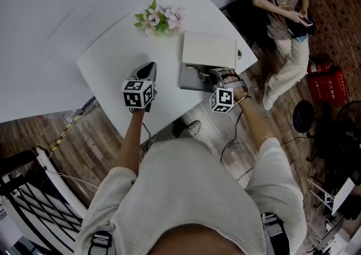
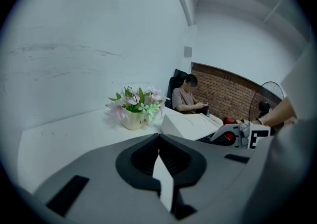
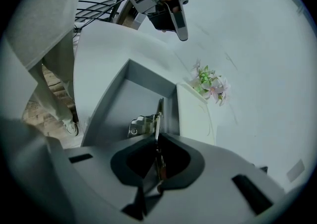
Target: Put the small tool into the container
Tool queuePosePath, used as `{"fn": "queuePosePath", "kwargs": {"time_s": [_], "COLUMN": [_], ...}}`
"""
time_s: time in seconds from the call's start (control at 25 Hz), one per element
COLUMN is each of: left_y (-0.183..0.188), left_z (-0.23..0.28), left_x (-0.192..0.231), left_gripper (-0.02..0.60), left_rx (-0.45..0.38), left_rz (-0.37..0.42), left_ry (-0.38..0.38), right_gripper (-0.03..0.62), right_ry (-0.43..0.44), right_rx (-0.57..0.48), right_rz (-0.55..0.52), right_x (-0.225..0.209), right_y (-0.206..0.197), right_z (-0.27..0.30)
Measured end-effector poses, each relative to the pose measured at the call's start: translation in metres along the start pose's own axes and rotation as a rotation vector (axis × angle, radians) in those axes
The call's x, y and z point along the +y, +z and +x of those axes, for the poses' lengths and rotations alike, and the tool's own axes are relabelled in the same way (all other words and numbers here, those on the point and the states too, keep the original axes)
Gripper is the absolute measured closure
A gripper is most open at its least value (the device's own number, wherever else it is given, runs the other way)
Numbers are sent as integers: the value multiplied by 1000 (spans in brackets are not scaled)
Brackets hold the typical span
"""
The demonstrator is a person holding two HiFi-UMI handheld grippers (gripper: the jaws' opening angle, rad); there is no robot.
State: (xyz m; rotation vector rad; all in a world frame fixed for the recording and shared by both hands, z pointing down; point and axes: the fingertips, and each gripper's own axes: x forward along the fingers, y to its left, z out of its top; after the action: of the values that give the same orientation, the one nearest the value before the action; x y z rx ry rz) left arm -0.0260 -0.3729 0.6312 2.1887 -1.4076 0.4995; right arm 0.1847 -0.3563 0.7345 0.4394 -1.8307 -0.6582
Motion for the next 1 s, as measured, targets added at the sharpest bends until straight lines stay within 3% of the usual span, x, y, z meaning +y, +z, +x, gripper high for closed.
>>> {"fn": "queuePosePath", "kwargs": {"time_s": [0.56,0.84,1.0], "left_y": [-2,-5,-3], "left_z": [-7,-11,-14], "left_x": [1,2,0], "left_gripper": [574,573,573], "left_rx": [-1,-3,-4], "left_rz": [3,4,8], "left_ry": [1,3,1], "right_gripper": [529,424,414], "right_ry": [73,113,100], "right_rx": [36,58,69], "right_rz": [-2,3,15], "right_x": [16,25,22], "right_y": [-2,-6,-9], "right_z": [2,3,-3]}}
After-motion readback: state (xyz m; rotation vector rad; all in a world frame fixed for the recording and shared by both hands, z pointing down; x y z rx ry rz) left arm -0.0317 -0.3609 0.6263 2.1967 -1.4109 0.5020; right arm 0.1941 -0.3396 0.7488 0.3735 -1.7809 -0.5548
